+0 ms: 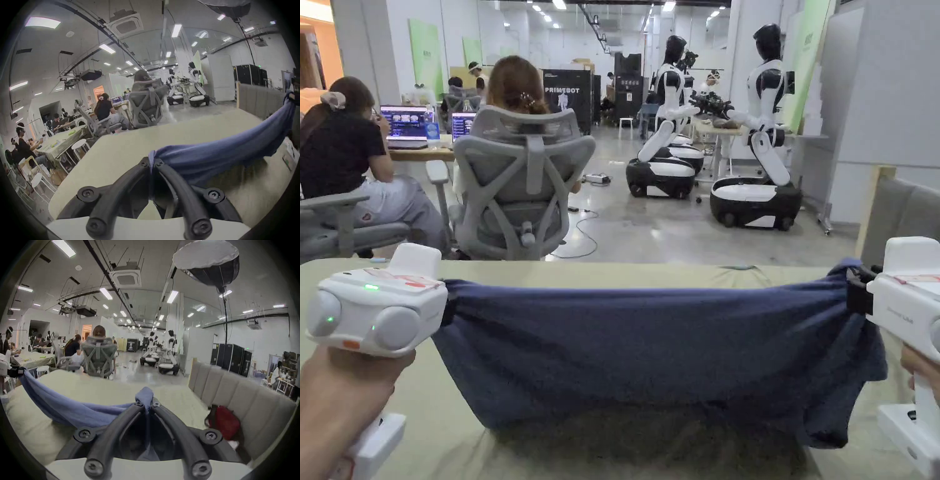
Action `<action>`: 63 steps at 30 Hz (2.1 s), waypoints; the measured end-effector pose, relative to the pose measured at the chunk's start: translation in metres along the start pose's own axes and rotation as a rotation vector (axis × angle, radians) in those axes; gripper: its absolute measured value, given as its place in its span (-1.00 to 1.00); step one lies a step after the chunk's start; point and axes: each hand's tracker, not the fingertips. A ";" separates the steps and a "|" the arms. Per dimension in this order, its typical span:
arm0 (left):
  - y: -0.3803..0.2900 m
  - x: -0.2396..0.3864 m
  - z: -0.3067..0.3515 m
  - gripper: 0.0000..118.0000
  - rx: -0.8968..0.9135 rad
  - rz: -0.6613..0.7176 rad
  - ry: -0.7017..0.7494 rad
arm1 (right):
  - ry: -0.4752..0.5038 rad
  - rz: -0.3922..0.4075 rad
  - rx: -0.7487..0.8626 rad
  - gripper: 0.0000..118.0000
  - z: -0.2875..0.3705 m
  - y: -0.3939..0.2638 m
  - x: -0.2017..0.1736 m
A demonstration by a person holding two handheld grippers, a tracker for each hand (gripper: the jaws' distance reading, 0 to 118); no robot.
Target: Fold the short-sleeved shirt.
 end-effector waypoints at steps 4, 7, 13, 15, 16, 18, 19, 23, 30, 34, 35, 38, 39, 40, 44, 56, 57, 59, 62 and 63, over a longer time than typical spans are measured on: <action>-0.102 0.010 0.017 -1.00 -0.169 -0.012 -0.069 | 0.038 0.035 -0.198 -0.97 0.018 -0.107 -0.012; -0.172 0.020 0.021 -1.00 -0.305 0.019 -0.109 | 0.073 0.057 -0.369 -0.97 0.014 -0.190 -0.019; -0.248 0.027 0.024 -0.97 -0.436 0.071 -0.159 | 0.064 -0.016 -0.527 -0.95 0.018 -0.264 -0.027; -0.251 0.020 0.023 -0.32 -0.401 0.115 -0.149 | 0.050 -0.014 -0.477 -0.58 0.025 -0.255 -0.026; -0.248 0.019 0.027 0.21 -0.391 0.115 -0.138 | 0.066 -0.047 -0.470 -0.06 0.028 -0.249 -0.024; -0.235 0.021 0.039 0.69 -0.316 0.132 -0.137 | 0.075 -0.064 -0.464 0.80 0.039 -0.228 -0.027; -0.228 0.025 0.046 0.60 -0.273 0.125 -0.140 | 0.094 -0.061 -0.433 0.81 0.045 -0.219 -0.031; -0.195 0.046 0.069 0.03 -0.141 0.151 -0.167 | 0.153 -0.077 -0.280 0.47 0.072 -0.183 -0.054; -0.188 0.046 0.085 -1.00 -0.183 0.176 -0.228 | 0.155 -0.047 -0.233 -1.00 0.100 -0.190 -0.074; -0.204 0.019 0.083 -1.00 -0.274 0.177 -0.156 | 0.145 -0.030 -0.251 -1.00 0.104 -0.203 -0.069; -0.210 0.011 0.078 -1.00 -0.301 0.191 -0.148 | 0.140 -0.043 -0.255 -1.00 0.105 -0.206 -0.065; -0.228 0.002 0.071 -1.00 -0.373 0.202 -0.189 | 0.120 -0.073 -0.277 -1.00 0.100 -0.212 -0.057; -0.232 0.000 0.066 -1.00 -0.383 0.209 -0.234 | 0.113 -0.072 -0.283 -1.00 0.100 -0.215 -0.054; -0.236 0.003 0.063 -0.82 -0.398 0.207 -0.262 | 0.108 -0.075 -0.289 -1.00 0.099 -0.217 -0.051; -0.251 0.018 0.041 0.96 -0.378 0.157 -0.250 | 0.078 -0.075 -0.309 -1.00 0.094 -0.222 -0.044; -0.253 0.004 -0.002 -0.97 -0.406 0.254 -0.272 | 0.016 -0.093 -0.362 -1.00 0.092 -0.230 -0.015; -0.249 0.004 0.003 -0.97 -0.385 0.254 -0.257 | 0.009 -0.099 -0.364 -1.00 0.092 -0.231 -0.010; -0.233 0.011 0.024 -0.97 -0.329 0.267 -0.240 | 0.001 -0.109 -0.363 -1.00 0.092 -0.232 -0.005; -0.222 0.020 0.035 -0.97 -0.321 0.213 -0.243 | 0.016 -0.145 -0.341 -0.62 0.090 -0.235 -0.001; -0.217 0.023 0.039 -0.97 -0.322 0.201 -0.244 | 0.031 -0.147 -0.362 0.23 0.085 -0.236 -0.003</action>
